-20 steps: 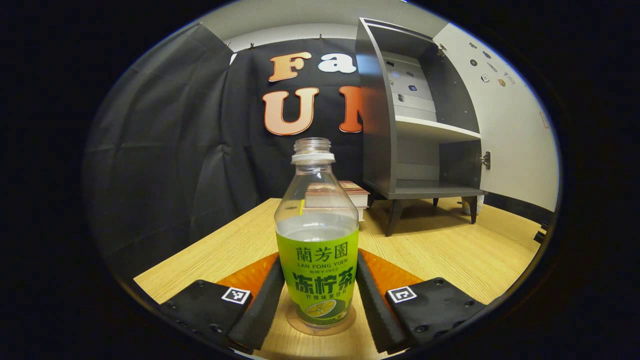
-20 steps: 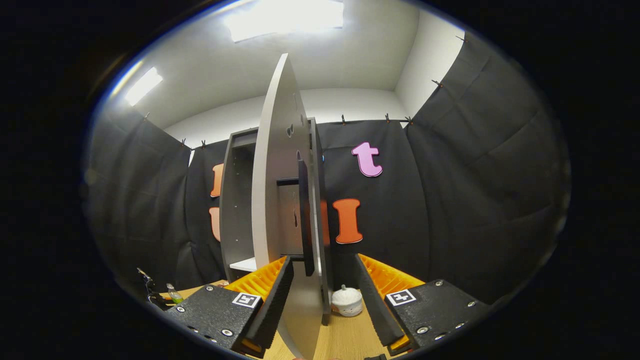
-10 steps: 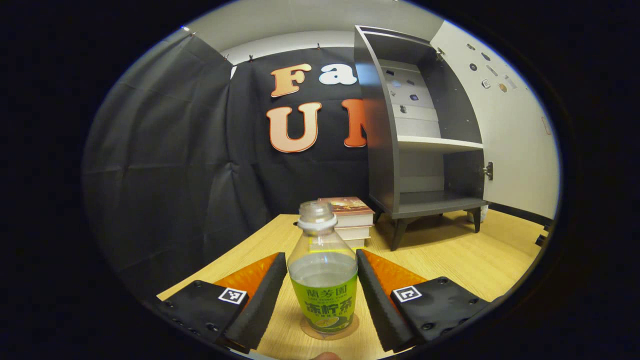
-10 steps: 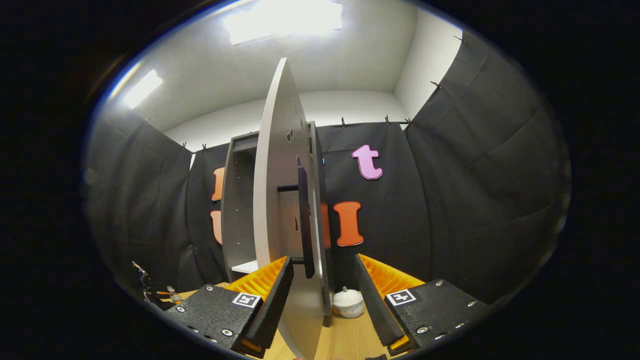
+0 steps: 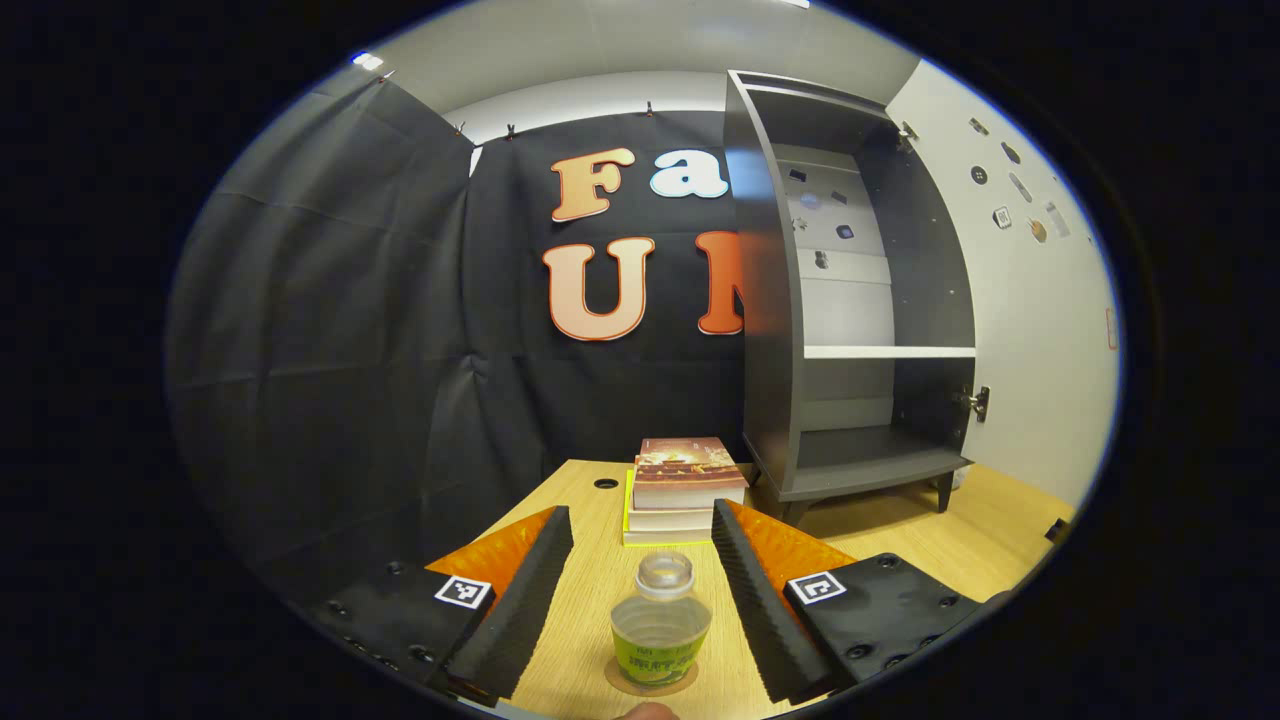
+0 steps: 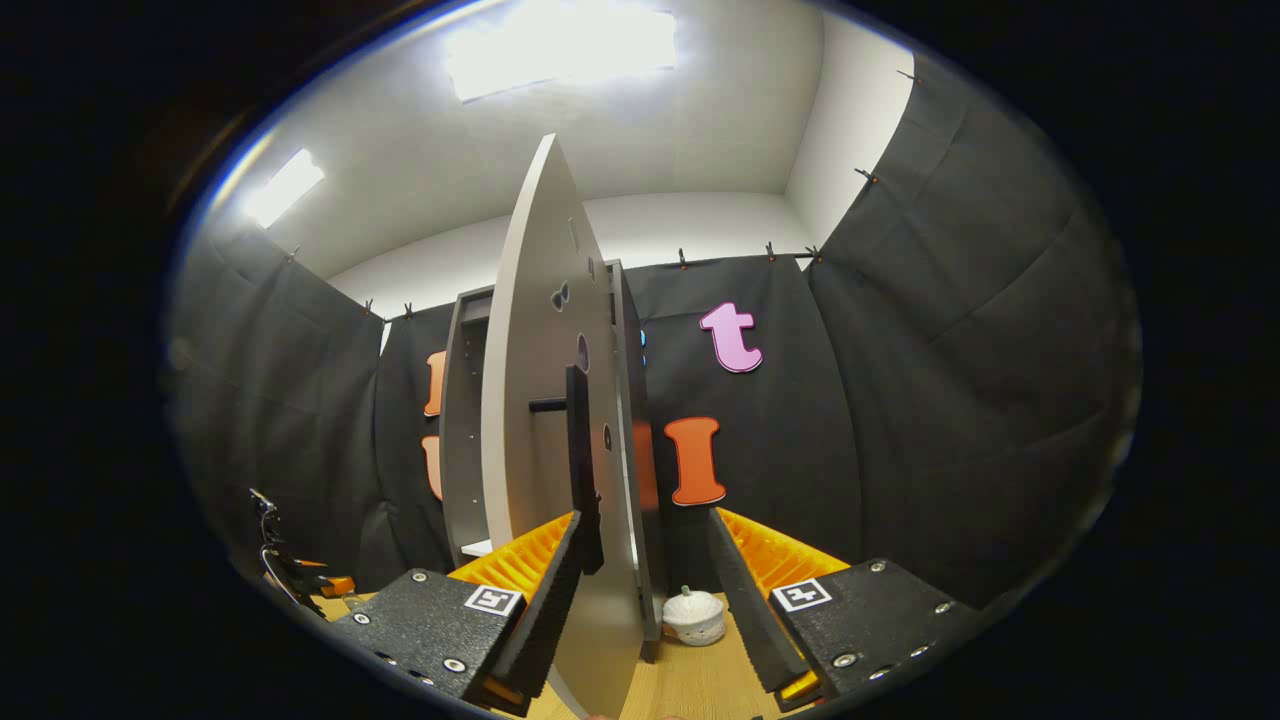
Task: Open the cabinet door with the right hand, grasp the bottle in the cabinet with the left hand and place it on the coaster, then close the cabinet door with the right hand.
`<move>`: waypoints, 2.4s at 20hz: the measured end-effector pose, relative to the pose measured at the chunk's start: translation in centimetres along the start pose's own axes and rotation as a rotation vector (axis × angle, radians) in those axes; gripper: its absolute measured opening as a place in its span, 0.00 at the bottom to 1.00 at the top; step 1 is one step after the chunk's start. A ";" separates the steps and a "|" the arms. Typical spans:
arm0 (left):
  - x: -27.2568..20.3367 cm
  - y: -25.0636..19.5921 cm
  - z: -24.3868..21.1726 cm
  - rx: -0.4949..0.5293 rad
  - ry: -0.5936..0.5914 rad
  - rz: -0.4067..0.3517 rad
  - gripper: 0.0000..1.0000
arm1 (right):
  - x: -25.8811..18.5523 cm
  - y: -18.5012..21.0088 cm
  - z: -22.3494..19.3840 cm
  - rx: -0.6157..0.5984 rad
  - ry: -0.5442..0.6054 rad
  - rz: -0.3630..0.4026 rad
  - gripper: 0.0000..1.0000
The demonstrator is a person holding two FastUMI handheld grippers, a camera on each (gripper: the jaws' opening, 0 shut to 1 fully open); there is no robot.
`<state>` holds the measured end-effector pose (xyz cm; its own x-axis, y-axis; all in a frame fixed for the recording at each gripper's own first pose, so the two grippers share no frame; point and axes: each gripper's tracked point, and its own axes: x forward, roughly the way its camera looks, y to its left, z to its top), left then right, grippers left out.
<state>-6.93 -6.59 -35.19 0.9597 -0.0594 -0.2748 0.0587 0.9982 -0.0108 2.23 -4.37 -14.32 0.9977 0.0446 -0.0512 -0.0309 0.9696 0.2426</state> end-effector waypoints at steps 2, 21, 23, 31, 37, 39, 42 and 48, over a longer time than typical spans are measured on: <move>0.2 -0.5 1.7 0.003 -0.002 -0.007 0.92 | 0.3 -0.5 0.3 0.001 -0.003 -0.001 0.77; 3.2 -5.4 11.3 -0.001 0.001 -0.138 0.92 | 2.4 6.8 -1.4 -0.020 0.108 0.224 0.75; 3.4 -4.6 11.8 -0.008 0.000 -0.138 0.93 | 3.2 8.4 -1.5 -0.037 0.103 0.238 0.75; 3.9 -1.1 13.1 0.000 -0.036 -0.131 0.93 | 5.8 13.0 -3.3 -0.037 0.118 0.287 0.75; 4.0 1.0 13.8 -0.017 -0.049 -0.136 0.93 | 6.1 15.6 -4.3 -0.021 0.151 0.369 0.74; 3.9 1.6 14.4 -0.021 -0.064 -0.135 0.92 | 6.3 16.5 -5.0 -0.030 0.169 0.388 0.75; 4.0 2.7 14.5 -0.013 -0.075 -0.121 0.92 | 7.0 17.6 -6.0 -0.059 0.193 0.408 0.76; 4.3 4.9 13.9 -0.024 -0.069 -0.097 0.92 | 8.3 18.4 -6.6 -0.061 0.212 0.426 0.76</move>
<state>1.28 -2.02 -23.00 0.9664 -0.1556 -0.2044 0.1468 0.9875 -0.0577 9.55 15.46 -16.71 0.8611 0.4834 -0.1575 -0.4446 0.8662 0.2280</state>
